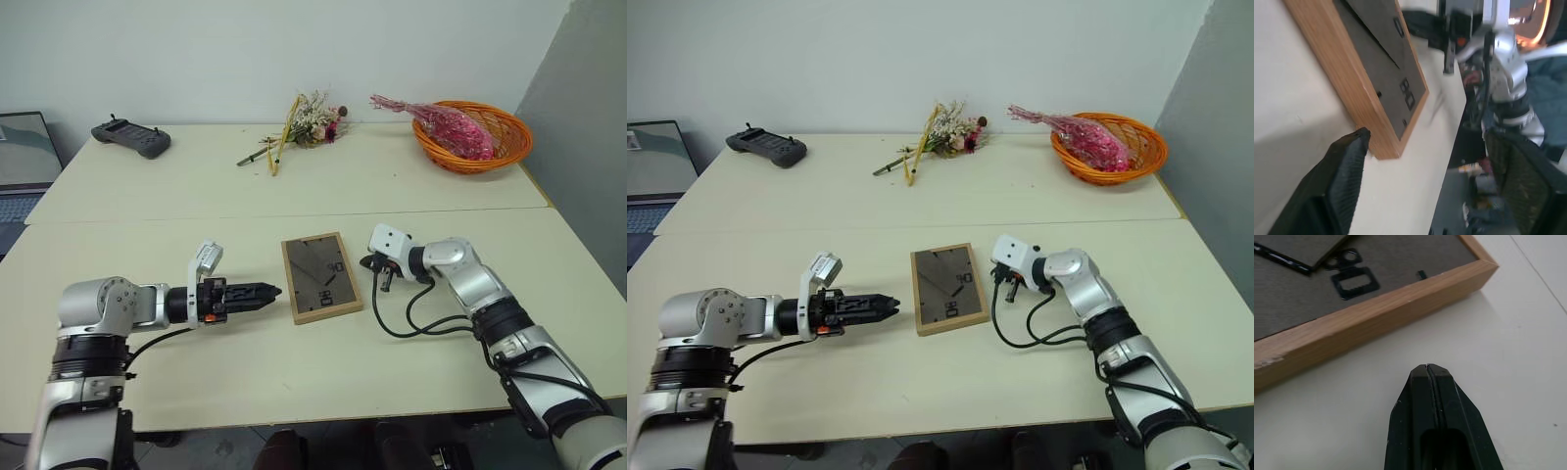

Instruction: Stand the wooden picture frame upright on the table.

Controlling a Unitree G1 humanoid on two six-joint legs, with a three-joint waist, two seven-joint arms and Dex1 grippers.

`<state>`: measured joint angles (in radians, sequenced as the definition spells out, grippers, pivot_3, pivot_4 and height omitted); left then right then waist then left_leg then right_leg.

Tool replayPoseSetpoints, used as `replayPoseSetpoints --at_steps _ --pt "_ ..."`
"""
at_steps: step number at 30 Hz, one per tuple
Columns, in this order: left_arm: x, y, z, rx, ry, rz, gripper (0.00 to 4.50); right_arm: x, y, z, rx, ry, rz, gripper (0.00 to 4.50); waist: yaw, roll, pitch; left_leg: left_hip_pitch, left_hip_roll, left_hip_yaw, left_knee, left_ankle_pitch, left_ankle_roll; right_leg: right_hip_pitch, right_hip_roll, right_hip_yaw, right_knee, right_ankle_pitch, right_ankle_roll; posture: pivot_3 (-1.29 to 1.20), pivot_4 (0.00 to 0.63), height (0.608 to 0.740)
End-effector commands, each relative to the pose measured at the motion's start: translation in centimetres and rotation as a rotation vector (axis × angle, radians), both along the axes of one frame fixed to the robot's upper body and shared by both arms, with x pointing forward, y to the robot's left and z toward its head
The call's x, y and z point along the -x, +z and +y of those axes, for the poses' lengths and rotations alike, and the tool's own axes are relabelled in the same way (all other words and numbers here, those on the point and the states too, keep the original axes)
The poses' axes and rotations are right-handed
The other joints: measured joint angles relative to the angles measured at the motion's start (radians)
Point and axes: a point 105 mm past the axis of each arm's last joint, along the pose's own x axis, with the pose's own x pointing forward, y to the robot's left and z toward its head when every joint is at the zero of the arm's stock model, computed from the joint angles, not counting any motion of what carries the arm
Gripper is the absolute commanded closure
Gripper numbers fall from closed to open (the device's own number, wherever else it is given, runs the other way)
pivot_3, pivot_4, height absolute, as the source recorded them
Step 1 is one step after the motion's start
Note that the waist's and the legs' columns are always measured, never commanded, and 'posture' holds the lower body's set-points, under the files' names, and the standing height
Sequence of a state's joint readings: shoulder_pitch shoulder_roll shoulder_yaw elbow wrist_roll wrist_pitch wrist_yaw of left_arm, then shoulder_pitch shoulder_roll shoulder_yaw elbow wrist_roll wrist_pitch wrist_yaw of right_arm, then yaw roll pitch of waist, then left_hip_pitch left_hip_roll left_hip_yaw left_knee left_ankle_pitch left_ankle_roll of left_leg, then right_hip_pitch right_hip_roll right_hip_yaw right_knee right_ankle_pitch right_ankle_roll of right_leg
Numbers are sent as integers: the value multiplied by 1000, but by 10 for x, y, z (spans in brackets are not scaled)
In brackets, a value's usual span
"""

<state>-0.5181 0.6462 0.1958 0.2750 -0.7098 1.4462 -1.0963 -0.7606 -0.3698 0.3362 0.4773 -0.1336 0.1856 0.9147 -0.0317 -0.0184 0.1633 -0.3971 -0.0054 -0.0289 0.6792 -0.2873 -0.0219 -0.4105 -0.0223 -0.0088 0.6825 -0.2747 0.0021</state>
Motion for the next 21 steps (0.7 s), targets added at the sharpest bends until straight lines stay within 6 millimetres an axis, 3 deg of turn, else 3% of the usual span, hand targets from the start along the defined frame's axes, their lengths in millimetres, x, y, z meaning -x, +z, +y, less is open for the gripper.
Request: replayPoseSetpoints --at_steps 1,4,11,19,21 --pt "-5 -23 0 -8 77 70 28 11 6 19 -35 48 -6 4500 0 0 0 1 0 0 0 0 0 0 0 0 0 0 0 0 150 740" --pt "-4 -34 -11 6 63 108 28 17 7 31 -60 54 2 4500 0 0 -1 1 0 0 0 1 -1 0 0 1 1 0 0 0 150 740" --pt "1 -27 -42 71 -6 85 28 23 22 52 -139 45 15 4500 4 2 -2 2 -1 0 -1 1 -2 1 -1 1 2 0 0 0 150 740" --pt "-6 -22 -39 79 41 53 28 27 19 51 -160 14 53 4500 8 1 -2 2 -2 -1 0 1 -2 1 -2 0 1 0 0 0 150 740" --pt "-8 -22 -36 68 51 49 402 27 15 47 -146 4 55 4500 8 1 -2 2 -2 -1 0 1 -2 1 -2 0 1 0 0 0 150 740"
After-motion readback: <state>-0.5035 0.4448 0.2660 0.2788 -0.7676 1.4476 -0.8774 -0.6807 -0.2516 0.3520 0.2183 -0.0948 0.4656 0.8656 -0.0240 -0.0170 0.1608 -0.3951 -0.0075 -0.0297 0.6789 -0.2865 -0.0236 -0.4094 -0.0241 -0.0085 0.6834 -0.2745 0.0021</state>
